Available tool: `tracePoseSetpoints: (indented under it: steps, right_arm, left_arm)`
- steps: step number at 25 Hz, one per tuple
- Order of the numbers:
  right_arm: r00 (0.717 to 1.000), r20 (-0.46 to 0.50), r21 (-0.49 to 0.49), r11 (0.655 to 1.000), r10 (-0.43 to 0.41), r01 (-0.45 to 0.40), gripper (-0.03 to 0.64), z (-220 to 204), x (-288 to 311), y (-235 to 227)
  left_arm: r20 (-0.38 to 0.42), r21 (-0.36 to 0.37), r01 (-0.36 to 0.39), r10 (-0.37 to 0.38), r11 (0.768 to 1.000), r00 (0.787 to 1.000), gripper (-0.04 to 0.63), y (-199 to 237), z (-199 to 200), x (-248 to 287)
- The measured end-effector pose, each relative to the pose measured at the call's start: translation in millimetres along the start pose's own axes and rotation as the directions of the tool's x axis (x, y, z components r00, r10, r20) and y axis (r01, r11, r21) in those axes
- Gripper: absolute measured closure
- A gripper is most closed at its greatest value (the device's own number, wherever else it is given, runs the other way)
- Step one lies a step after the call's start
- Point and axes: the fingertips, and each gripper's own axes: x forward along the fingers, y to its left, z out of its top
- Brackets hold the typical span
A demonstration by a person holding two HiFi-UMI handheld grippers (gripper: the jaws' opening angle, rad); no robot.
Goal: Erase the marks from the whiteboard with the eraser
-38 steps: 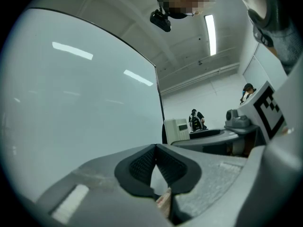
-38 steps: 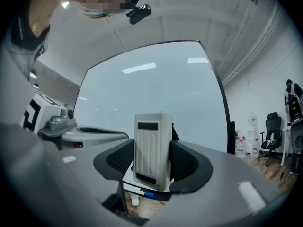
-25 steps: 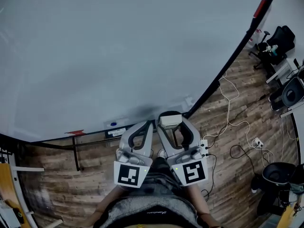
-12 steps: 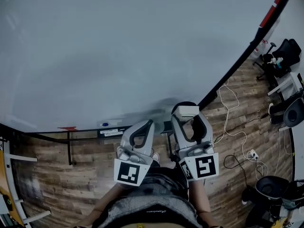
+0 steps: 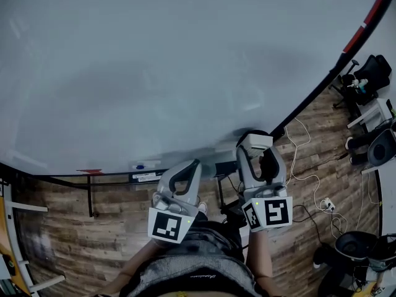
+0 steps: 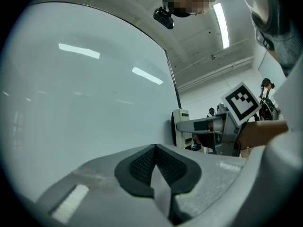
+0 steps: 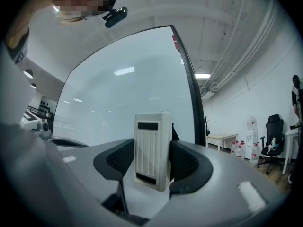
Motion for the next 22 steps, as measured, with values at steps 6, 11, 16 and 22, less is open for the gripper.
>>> tracePoseSetpoints:
  steps: [6, 11, 16, 22]
  right_arm:
    - [1.000, -0.017, -0.003, 1.000, -0.018, 0.018, 0.375, -8, 2, -18]
    - [1.000, -0.003, 0.017, 1.000, 0.021, -0.021, 0.375, -8, 7, -17]
    - [0.999, 0.001, 0.033, 0.999, 0.039, -0.039, 0.376, -9, 9, -12]
    - [0.999, -0.016, 0.040, 0.998, 0.047, -0.046, 0.377, -12, 15, 8]
  left_arm:
    - [-0.009, -0.010, -0.015, 0.015, 1.000, 1.000, 0.592, -4, -6, 2]
    - [-0.018, 0.006, -0.040, 0.040, 0.999, 0.999, 0.592, -4, -10, 1]
    - [-0.049, -0.030, -0.083, 0.081, 0.996, 0.995, 0.592, 0, -28, -6]
    - [-0.046, -0.038, -0.089, 0.087, 0.995, 0.995, 0.592, 10, -29, -7]
